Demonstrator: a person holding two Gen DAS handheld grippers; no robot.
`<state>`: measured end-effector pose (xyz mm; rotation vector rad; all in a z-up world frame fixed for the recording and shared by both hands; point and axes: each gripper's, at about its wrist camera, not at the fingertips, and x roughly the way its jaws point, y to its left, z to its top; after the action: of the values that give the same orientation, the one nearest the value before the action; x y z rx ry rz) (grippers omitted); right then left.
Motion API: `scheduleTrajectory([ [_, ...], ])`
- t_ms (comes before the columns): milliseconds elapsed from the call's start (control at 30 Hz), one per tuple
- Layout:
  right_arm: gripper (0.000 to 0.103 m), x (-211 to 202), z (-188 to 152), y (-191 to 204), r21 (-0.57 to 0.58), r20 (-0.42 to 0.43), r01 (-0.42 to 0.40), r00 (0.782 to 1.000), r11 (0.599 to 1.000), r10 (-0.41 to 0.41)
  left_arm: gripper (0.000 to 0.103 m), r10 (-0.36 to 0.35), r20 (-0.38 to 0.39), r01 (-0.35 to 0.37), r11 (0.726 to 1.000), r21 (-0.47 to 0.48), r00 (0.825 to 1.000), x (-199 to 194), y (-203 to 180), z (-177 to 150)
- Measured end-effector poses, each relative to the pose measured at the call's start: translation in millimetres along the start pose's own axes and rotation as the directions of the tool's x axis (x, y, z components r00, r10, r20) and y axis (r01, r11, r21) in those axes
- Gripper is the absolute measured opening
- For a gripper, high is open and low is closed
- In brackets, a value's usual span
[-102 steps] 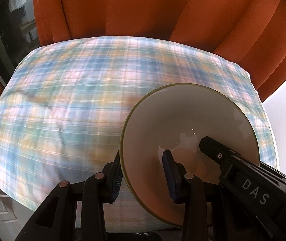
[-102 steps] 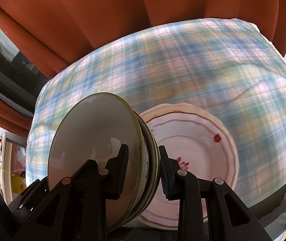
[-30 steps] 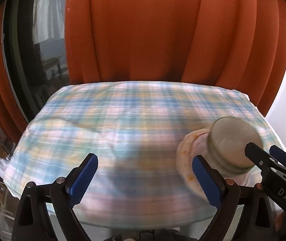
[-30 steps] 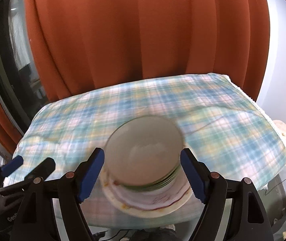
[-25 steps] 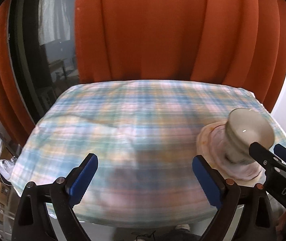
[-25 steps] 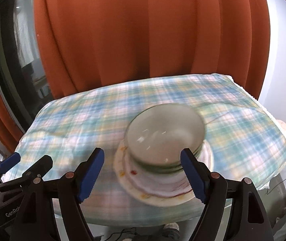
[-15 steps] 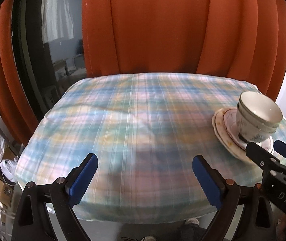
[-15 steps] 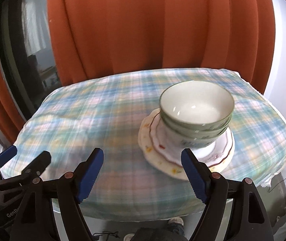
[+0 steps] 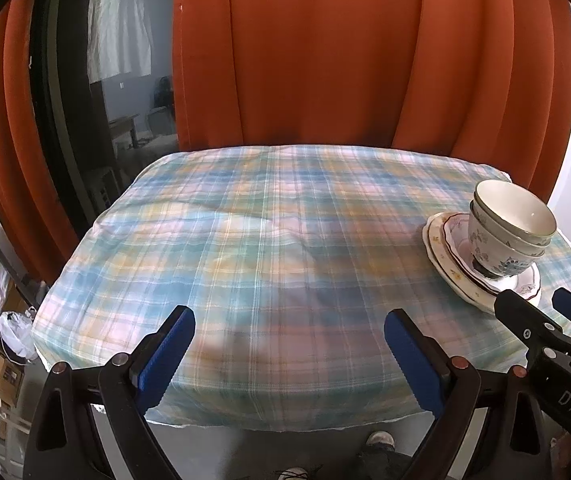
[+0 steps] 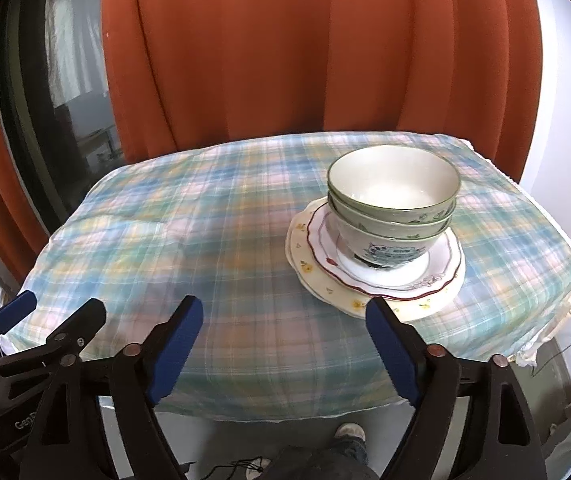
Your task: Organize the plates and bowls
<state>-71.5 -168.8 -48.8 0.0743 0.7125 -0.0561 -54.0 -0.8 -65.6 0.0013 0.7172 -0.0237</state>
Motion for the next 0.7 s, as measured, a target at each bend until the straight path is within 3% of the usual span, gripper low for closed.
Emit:
scheduleTrajectory([
  [700, 0.088, 2.0, 3.0, -4.5, 0.027, -0.014, 0.004, 1.0, 1.0, -0.003, 0.1, 0.007, 0.026, -0.008, 1.0, 0.023, 1.0, -3.4, -4.1, 4.1],
])
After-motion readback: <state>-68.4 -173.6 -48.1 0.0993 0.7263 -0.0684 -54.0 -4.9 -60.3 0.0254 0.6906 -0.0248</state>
